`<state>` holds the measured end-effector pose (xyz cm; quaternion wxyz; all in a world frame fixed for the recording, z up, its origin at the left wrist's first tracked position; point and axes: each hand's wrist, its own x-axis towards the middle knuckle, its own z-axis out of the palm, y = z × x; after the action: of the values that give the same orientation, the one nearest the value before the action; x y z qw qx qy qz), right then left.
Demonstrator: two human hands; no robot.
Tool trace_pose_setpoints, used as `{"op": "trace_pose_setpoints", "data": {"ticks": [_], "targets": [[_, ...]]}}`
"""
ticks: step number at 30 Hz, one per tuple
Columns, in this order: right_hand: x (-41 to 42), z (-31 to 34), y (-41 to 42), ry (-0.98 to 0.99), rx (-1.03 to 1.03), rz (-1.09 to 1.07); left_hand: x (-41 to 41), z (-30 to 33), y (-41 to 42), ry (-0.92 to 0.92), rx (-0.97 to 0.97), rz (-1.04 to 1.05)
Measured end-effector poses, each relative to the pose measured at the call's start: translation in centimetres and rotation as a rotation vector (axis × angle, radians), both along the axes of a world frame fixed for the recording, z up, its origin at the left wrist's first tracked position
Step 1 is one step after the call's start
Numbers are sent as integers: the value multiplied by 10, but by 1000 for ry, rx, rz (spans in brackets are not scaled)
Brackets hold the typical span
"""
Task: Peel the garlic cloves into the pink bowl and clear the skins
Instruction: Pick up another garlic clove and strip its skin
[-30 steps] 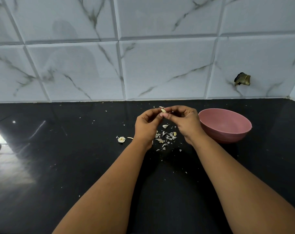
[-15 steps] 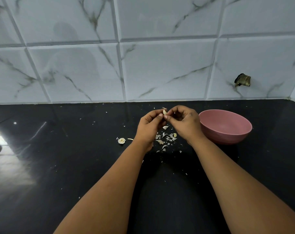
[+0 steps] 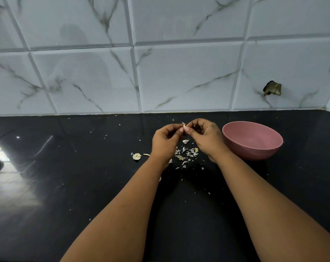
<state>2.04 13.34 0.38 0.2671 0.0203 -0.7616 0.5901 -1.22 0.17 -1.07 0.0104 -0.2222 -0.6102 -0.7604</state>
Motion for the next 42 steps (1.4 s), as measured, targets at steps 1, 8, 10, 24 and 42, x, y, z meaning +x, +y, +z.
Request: {"op": "trace_pose_setpoints", "data": {"ticks": [1, 8, 10, 24, 42], "targets": [[-1, 0, 0, -12, 23, -4, -1, 0, 0, 16, -18, 13], [-1, 0, 2, -77, 108, 12, -3, -1, -2, 62, -62, 25], [-2, -1, 2, -103, 134, 23, -3, -1, -2, 58, -63, 17], [-2, -2, -8, -164, 190, -28, -3, -2, -2, -41, -52, 63], [0, 2, -5, 10, -13, -45, 2, 13, -7, -363, 350, 44]]}}
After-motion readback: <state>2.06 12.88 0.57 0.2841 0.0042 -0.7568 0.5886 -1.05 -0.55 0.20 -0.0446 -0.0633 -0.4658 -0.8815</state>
